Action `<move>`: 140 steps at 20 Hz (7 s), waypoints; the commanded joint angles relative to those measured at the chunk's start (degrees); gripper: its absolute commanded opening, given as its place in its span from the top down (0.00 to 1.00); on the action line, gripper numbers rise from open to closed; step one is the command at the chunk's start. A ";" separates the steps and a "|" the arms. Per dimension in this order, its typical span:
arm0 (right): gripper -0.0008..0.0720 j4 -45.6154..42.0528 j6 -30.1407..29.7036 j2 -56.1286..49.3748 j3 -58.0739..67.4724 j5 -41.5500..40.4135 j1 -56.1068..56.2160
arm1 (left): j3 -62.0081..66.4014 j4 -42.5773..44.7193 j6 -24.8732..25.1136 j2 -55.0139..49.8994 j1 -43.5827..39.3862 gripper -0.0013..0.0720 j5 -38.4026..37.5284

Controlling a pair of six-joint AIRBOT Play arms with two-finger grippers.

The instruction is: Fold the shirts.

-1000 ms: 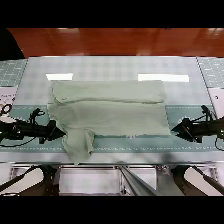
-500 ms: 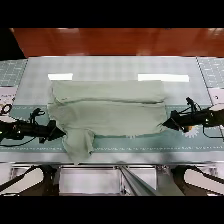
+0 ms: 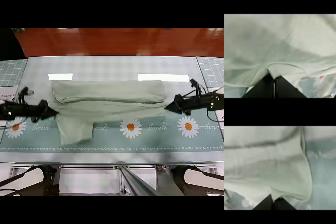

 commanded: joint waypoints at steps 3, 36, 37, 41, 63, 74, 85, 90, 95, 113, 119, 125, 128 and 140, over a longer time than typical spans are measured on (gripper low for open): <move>0.96 6.38 -0.07 -9.01 11.34 -1.05 0.09 | 20.92 -2.56 -4.81 -12.98 -6.32 0.95 -0.07; 0.42 10.86 6.38 -26.45 34.14 0.70 1.92 | 55.93 0.13 -13.05 -36.74 -6.62 0.29 -11.04; 0.42 10.84 6.36 -25.14 35.30 4.85 -0.52 | 57.29 4.44 -15.85 -35.41 -4.74 0.29 -14.45; 0.42 -0.20 5.75 -14.08 35.08 9.44 -9.94 | 54.40 21.27 -15.67 -20.35 -0.31 0.29 -11.52; 0.42 6.84 6.80 -28.79 27.52 -3.32 6.95 | 5.68 11.52 -10.73 18.38 -19.08 0.29 17.51; 0.96 -9.77 5.88 -6.21 30.40 3.39 12.15 | 5.99 2.82 -5.18 13.90 -28.63 0.95 25.07; 0.96 -10.16 12.81 32.94 9.40 5.90 12.15 | 43.82 3.48 -12.57 -28.63 -60.83 0.95 13.25; 0.96 -9.84 13.20 36.44 8.96 6.58 12.15 | 51.93 2.97 -13.79 -36.37 -71.60 0.95 8.13; 0.96 -8.57 13.38 36.06 8.96 5.92 12.15 | 52.87 3.96 -13.60 -34.47 -67.21 0.95 2.84; 0.96 16.52 11.96 -28.00 48.09 -18.58 50.23 | 8.85 8.81 -7.50 20.35 -11.21 0.95 4.83; 0.96 19.80 13.07 -36.15 53.27 -24.61 51.98 | 6.80 8.44 -7.04 19.98 -14.16 0.95 6.58; 0.42 22.01 12.92 -36.24 53.27 -21.75 51.54 | 6.80 8.41 -7.08 18.91 -15.37 0.95 7.89; 0.43 20.59 12.92 -34.49 53.24 -7.74 47.71 | 6.80 8.41 -7.10 18.93 -14.84 0.95 8.28; 0.42 -33.77 28.83 18.38 11.87 -3.52 25.97 | 6.75 8.41 -7.08 21.49 -8.50 0.95 4.17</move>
